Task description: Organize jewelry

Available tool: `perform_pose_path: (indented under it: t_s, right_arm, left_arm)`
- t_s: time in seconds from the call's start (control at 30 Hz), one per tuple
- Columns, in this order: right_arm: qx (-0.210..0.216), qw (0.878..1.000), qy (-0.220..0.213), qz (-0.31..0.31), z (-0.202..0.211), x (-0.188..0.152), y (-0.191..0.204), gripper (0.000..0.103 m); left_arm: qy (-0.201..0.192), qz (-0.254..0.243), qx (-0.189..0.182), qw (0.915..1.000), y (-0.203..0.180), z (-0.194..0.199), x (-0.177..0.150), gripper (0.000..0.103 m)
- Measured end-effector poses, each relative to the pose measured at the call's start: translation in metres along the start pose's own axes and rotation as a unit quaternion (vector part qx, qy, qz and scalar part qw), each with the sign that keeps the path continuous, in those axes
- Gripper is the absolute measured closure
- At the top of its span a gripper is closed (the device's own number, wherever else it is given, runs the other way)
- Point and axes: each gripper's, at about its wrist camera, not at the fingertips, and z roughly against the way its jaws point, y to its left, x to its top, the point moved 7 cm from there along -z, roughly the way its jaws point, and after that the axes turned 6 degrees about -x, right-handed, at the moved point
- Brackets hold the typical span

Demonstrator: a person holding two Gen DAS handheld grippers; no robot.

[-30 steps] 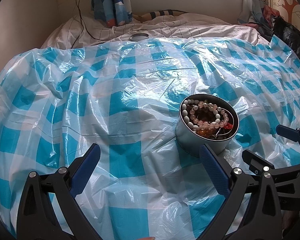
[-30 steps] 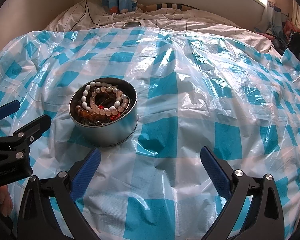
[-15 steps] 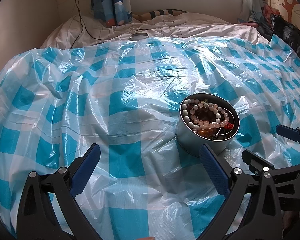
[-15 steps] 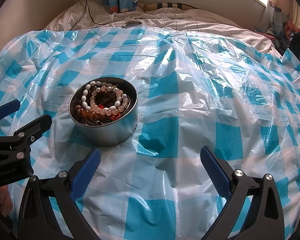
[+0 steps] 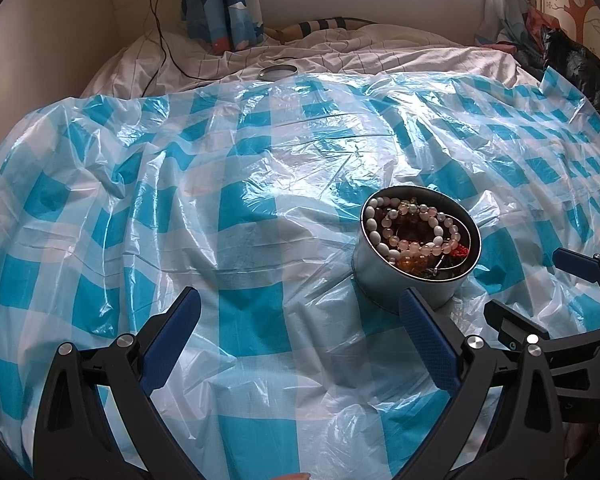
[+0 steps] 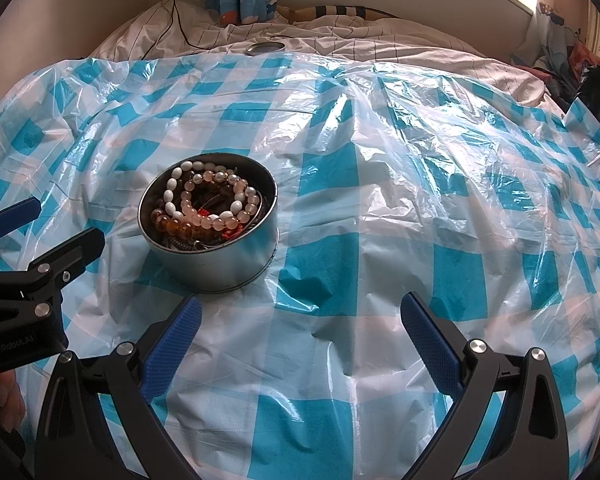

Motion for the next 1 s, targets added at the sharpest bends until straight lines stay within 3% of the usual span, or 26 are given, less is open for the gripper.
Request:
perform_pose_path:
  t_s: [0.53, 0.7, 1.0]
  right_arm:
    - [0.000, 1.000, 0.001, 0.002, -0.002, 0.000, 0.000, 0.007]
    - [0.000, 1.000, 0.000, 0.001, -0.002, -0.001, 0.001, 0.007]
    - [0.000, 1.000, 0.000, 0.003, 0.000, 0.000, 0.001, 0.007]
  left_arm:
    - [0.005, 0.012, -0.009, 0.9999, -0.001, -0.004, -0.003, 0.008]
    - [-0.032, 0.023, -0.011, 0.9992, 0.007, 0.006, 0.000, 0.008]
    - [0.013, 0.046, -0.016, 0.9987, 0.015, -0.005, -0.003, 0.008]
